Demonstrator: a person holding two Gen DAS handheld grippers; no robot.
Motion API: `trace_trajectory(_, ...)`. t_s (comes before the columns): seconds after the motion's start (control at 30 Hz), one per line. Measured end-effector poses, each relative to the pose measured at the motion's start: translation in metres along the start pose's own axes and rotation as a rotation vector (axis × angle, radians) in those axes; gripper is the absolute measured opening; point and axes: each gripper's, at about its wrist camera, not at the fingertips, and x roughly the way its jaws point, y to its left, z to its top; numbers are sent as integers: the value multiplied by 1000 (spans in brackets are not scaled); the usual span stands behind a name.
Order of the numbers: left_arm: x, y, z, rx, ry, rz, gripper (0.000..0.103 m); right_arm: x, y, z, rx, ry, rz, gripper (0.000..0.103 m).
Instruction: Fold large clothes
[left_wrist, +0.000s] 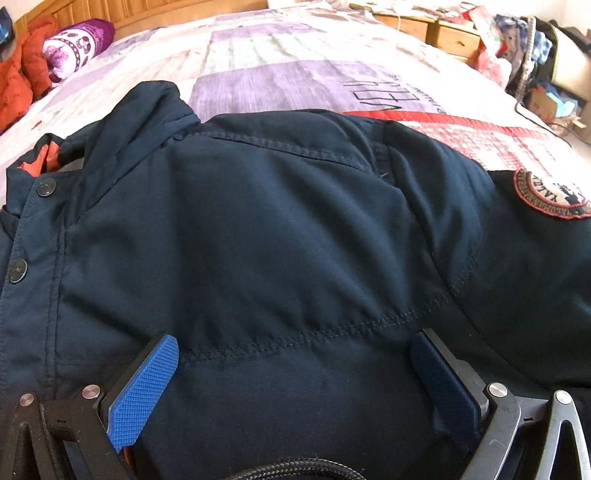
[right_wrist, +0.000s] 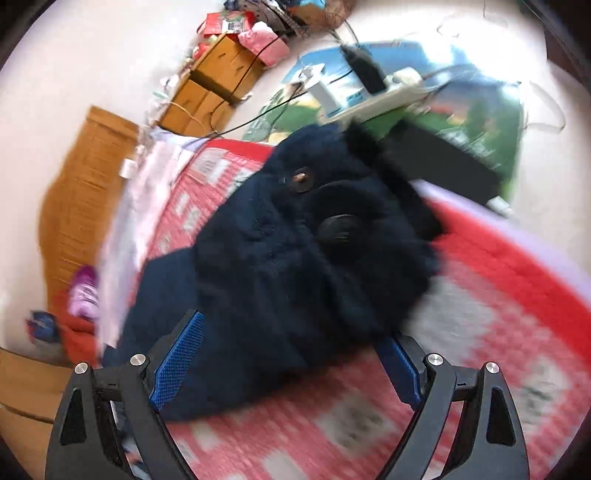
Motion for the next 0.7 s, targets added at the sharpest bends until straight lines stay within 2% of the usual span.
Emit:
trace_trajectory(0.07, 2, 1, 1, 0, 2, -1, 103, 5, -4, 7, 75, -50, 45, 92)
trace_trajectory(0.13, 1, 1, 1, -1, 1, 0, 103, 3, -12, 10, 166, -126, 83, 77)
trace_trajectory(0.17, 1, 1, 0, 1, 0, 2, 103, 4, -17, 11, 213, -153, 70, 47)
trace_trajectory(0.2, 1, 1, 0, 3, -1, 5, 103, 5, -18, 10, 236, -153, 67, 31)
trace_trajectory(0.23, 1, 0, 1, 4, -1, 6, 103, 9, -13, 10, 220, -130, 49, 30)
trace_trajectory(0.3, 1, -1, 1, 6, -2, 11, 103, 12, 15, 14, 54, -96, -49, 20)
trace_trajectory(0.37, 0, -2, 2, 7, 2, 8, 103, 1, 33, 25, -69, -140, -120, 17)
trace_trajectory(0.47, -7, -7, 3, 13, 6, -19, 103, -21, 28, 39, -59, -204, -152, 17)
trace_trajectory(0.57, -10, -14, 2, 40, -10, 25, 103, -22, 35, 31, -129, -201, -208, 17)
trace_trajectory(0.63, -9, -10, 6, -7, 11, 23, 103, -24, 35, 28, -125, -199, -205, 17)
trace_trajectory(0.7, -18, -12, 13, -29, -16, 16, 103, -29, 46, 26, -194, -220, -209, 17)
